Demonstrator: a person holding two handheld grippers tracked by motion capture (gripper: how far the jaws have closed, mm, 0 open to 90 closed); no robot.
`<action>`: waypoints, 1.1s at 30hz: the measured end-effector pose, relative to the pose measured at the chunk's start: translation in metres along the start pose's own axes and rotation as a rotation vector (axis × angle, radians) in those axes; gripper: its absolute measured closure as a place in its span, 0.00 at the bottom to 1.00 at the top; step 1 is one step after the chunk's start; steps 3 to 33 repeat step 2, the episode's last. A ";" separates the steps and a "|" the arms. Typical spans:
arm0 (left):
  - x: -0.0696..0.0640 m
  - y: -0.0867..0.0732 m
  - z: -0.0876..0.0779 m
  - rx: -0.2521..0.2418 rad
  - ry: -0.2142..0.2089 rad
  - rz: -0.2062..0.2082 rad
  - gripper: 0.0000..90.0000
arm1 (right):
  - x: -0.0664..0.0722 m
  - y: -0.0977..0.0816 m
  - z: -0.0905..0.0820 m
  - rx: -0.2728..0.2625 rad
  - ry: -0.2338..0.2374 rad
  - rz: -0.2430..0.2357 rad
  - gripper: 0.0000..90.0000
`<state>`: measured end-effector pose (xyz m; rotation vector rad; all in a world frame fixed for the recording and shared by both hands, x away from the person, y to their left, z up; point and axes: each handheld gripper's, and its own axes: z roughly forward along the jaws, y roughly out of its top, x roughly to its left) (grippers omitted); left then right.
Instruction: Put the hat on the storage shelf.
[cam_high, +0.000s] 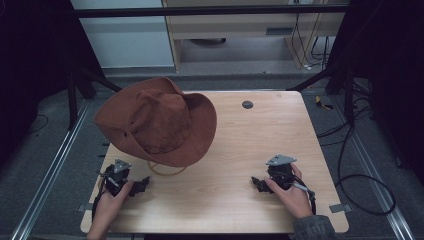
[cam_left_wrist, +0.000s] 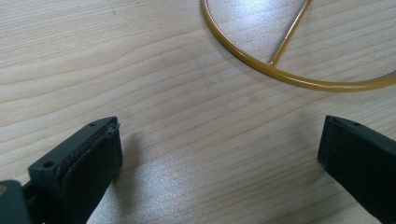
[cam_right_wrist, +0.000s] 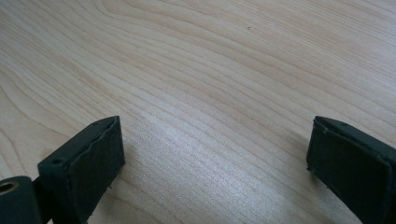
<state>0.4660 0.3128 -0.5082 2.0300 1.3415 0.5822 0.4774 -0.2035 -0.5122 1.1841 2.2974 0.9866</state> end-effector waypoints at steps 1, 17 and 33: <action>0.000 0.000 0.000 0.000 0.000 0.000 0.00 | 0.000 0.000 0.000 -0.001 0.000 0.001 0.05; 0.000 0.000 0.000 0.000 0.000 0.000 0.00 | 0.000 0.000 0.000 -0.001 0.000 0.001 0.05; 0.000 0.000 0.000 0.000 0.000 0.000 0.00 | 0.000 0.000 0.000 -0.001 0.000 0.001 0.05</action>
